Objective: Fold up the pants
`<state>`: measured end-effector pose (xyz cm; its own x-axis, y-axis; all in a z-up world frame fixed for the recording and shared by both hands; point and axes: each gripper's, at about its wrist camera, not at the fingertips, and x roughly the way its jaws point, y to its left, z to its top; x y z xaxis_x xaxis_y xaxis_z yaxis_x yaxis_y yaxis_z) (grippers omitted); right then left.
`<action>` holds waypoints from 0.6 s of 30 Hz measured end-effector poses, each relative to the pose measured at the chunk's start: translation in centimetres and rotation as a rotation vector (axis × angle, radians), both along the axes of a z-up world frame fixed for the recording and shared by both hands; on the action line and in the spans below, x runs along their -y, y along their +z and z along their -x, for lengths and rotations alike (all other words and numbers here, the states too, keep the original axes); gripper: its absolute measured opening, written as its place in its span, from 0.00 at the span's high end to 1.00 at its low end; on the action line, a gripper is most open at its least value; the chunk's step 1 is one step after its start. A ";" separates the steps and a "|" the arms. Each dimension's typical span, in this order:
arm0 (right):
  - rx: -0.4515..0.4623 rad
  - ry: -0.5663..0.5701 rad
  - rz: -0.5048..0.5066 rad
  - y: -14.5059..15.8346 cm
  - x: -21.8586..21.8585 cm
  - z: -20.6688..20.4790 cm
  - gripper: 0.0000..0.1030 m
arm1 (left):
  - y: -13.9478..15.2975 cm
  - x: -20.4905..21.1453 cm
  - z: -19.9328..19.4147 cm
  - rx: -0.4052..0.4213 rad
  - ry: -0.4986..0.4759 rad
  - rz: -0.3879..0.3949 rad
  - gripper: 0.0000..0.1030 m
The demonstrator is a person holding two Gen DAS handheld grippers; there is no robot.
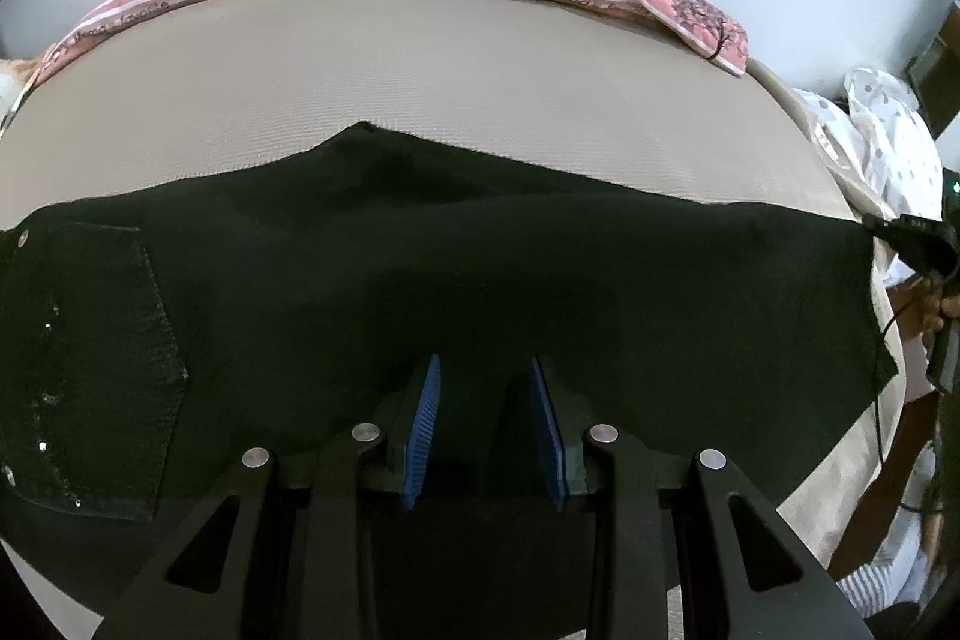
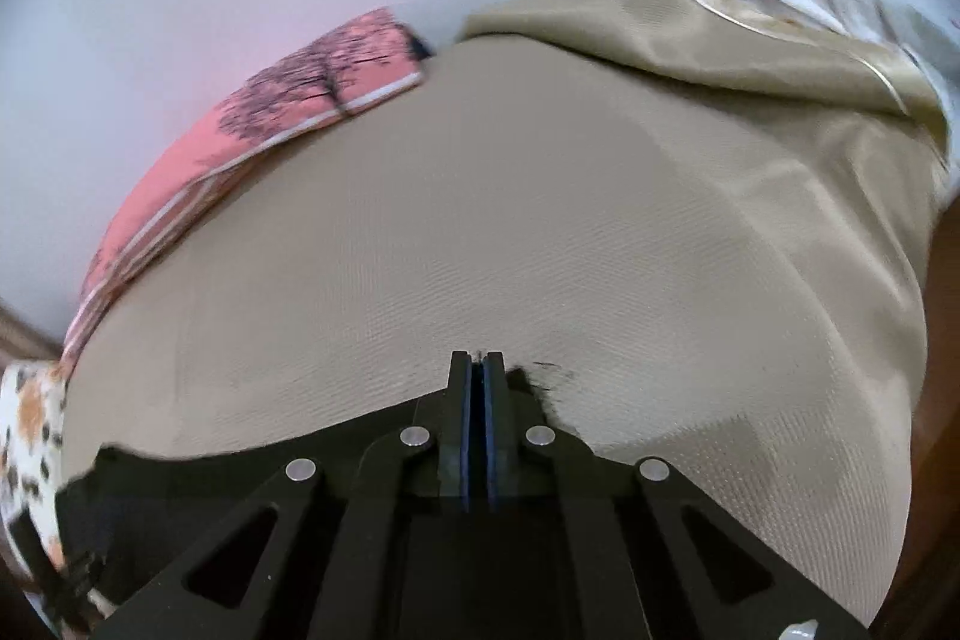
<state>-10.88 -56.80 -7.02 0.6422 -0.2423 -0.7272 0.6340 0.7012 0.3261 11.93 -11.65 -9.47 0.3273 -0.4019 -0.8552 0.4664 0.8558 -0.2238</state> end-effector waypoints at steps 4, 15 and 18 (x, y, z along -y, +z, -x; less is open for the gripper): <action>-0.047 -0.031 -0.036 -1.4 2.0 -0.2 1.00 | -0.4 -0.6 0.0 0.015 0.007 -0.010 0.69; -0.061 -0.090 -0.154 -0.2 -1.0 8.9 0.74 | 0.6 -0.1 1.8 0.010 -0.078 0.034 0.69; -0.113 -0.089 -0.160 -1.7 -2.9 11.0 0.70 | 0.5 0.9 2.9 0.017 -0.127 0.034 0.68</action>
